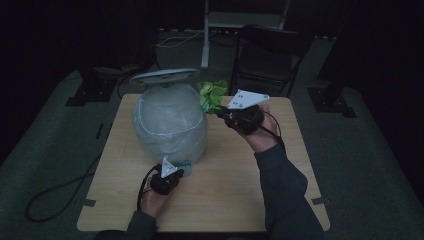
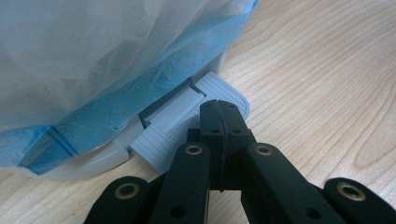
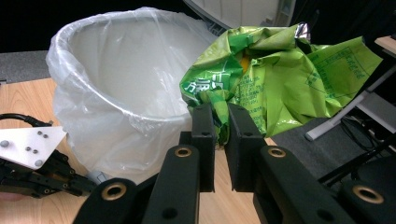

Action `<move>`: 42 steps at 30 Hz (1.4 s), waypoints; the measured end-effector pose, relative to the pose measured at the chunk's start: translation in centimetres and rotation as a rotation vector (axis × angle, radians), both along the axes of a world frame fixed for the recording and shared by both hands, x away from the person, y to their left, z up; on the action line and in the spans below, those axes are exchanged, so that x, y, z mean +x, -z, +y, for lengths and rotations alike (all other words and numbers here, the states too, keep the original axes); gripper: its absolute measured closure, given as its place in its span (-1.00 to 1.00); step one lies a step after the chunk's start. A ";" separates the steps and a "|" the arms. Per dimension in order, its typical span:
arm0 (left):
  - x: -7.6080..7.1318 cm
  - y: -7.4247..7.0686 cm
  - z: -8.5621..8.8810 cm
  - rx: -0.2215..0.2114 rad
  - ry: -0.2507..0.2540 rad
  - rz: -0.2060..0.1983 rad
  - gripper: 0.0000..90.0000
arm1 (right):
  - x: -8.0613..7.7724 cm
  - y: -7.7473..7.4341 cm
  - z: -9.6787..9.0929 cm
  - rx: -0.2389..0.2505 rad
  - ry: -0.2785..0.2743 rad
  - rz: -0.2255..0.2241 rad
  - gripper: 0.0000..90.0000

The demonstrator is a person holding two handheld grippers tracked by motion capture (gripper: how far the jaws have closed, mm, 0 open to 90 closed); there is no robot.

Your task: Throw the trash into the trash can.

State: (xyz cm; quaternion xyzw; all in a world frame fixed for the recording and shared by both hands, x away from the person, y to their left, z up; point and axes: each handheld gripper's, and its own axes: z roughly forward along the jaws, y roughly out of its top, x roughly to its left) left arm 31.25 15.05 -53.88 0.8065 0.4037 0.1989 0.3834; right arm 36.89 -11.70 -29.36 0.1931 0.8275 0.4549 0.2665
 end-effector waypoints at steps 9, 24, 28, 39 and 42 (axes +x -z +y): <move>0.0 0.0 0.0 0.000 0.000 0.000 1.00 | -0.1 -0.4 0.7 0.002 -0.016 -0.010 0.83; 0.0 0.0 0.0 0.002 0.002 0.000 1.00 | -0.2 -0.9 2.3 -0.001 -0.054 -0.020 0.83; 0.0 0.0 0.0 0.002 0.001 0.000 1.00 | -0.2 -1.0 2.6 -0.003 -0.059 -0.025 0.83; 0.0 0.0 0.0 0.000 0.000 0.000 1.00 | -0.1 -1.3 3.7 -0.003 -0.080 -0.029 0.83; 0.0 0.0 0.0 -0.001 0.000 0.001 1.00 | -0.1 -1.3 3.8 -0.005 -0.082 -0.027 0.83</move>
